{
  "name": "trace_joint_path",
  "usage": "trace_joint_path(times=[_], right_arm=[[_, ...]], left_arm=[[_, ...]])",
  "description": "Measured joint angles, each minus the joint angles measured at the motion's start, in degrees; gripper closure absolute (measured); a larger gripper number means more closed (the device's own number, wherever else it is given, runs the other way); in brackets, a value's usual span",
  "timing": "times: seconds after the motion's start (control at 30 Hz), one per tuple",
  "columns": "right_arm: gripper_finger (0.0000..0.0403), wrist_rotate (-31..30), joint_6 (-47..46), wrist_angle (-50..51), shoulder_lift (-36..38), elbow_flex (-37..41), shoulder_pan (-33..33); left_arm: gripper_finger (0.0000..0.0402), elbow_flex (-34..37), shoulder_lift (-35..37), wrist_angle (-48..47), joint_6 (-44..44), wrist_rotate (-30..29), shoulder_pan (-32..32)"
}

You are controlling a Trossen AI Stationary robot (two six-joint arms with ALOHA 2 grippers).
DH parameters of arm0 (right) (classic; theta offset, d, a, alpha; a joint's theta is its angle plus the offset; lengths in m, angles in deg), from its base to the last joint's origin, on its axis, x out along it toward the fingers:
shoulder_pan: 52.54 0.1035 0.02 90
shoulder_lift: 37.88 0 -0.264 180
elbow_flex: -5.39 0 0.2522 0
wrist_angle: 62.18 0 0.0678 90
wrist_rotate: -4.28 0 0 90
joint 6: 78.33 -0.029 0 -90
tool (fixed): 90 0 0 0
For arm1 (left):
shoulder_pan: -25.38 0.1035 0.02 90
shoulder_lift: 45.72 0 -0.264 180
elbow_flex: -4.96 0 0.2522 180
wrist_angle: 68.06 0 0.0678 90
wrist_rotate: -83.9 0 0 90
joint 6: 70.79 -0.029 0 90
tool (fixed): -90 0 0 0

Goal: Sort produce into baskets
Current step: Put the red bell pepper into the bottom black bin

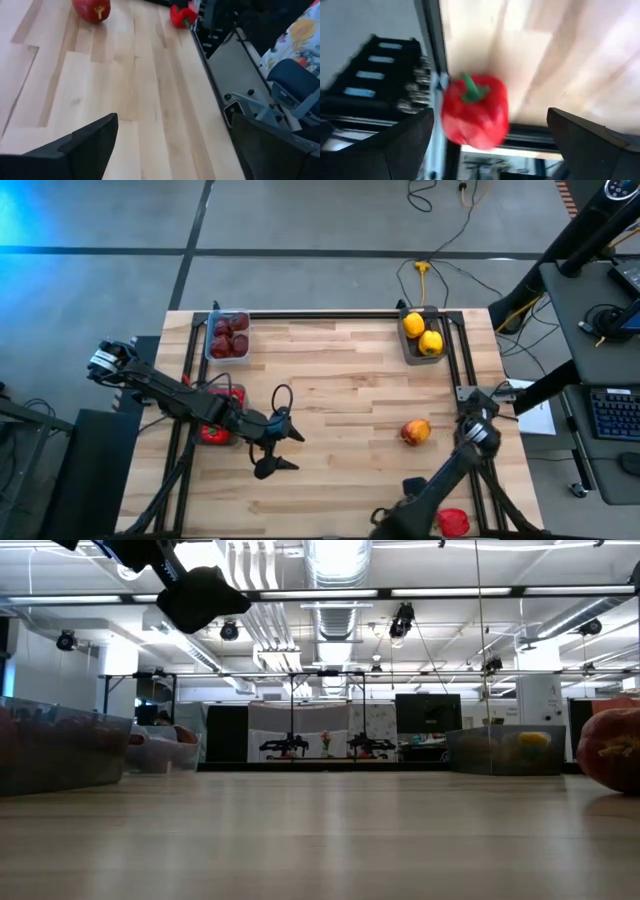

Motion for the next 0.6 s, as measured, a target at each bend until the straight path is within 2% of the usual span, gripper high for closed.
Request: trace_joint_path(times=[0.1, 0.33, 0.6], right_arm=[[0.0023, -1.3, -0.1, 0.0, 3.2, 2.6, 2.0], [0.0023, 0.0, -3.7, -0.8, 6.6, 6.4, 6.5], [0.0023, 4.7, -7.7, -9.6, 6.8, 12.2, 7.6]], left_arm=[[0.0029, -0.3, -0.4, 0.8, 0.1, 0.5, -0.1], [0.0029, -0.6, -1.1, 0.8, 1.5, 0.5, -0.6], [0.0029, -0.6, -1.4, 0.9, 2.5, -0.1, -0.7]])
